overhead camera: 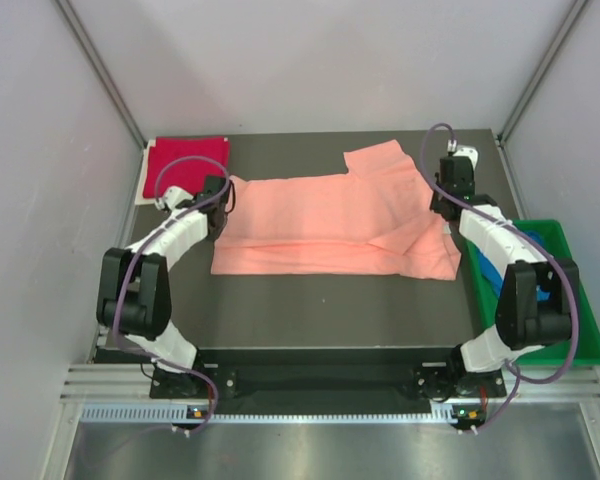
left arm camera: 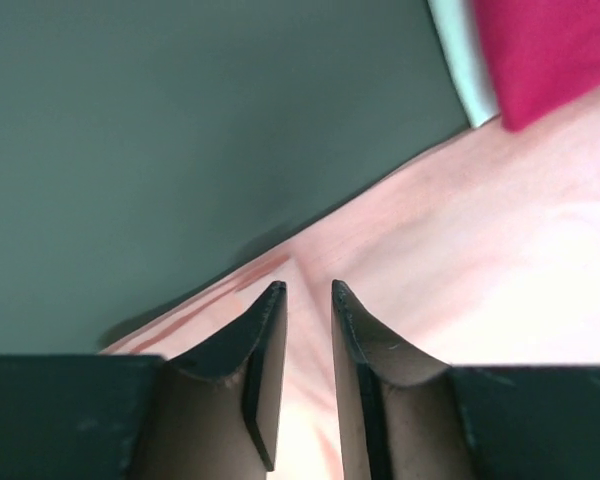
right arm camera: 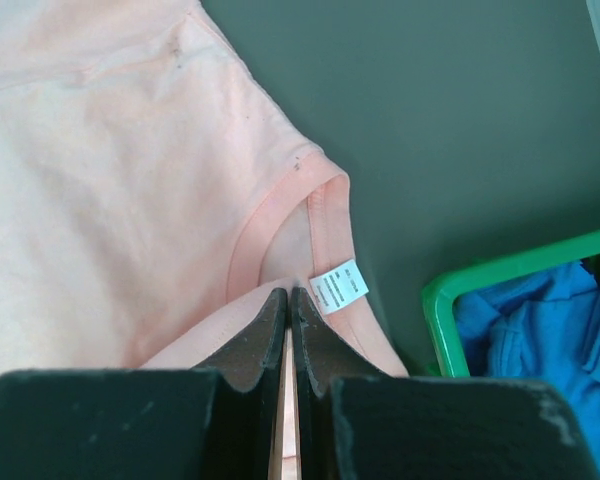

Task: Fold and stack the t-shirts
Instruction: Fold the tshirt

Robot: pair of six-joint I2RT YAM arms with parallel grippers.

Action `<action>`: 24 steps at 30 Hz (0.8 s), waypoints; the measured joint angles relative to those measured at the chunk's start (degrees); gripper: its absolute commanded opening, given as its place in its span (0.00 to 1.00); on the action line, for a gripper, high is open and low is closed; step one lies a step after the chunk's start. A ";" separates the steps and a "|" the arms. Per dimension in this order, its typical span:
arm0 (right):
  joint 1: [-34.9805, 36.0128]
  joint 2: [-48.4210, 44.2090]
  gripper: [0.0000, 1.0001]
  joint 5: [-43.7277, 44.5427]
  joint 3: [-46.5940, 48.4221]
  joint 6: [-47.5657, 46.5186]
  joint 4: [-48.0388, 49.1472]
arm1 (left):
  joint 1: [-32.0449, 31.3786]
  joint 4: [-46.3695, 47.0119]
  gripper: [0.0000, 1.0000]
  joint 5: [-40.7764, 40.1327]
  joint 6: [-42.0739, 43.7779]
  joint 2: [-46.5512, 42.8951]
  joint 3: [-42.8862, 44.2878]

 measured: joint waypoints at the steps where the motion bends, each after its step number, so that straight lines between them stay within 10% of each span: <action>1: 0.00 0.81 0.00 -0.24 0.92 0.00 -0.02 | -0.07 0.39 0.28 0.17 0.74 -1.16 -1.11; 24: 1.86 7.54 0.00 -2.47 6.43 -3.50 0.92 | -3.54 2.34 0.26 0.72 1.03 -2.34 -13.44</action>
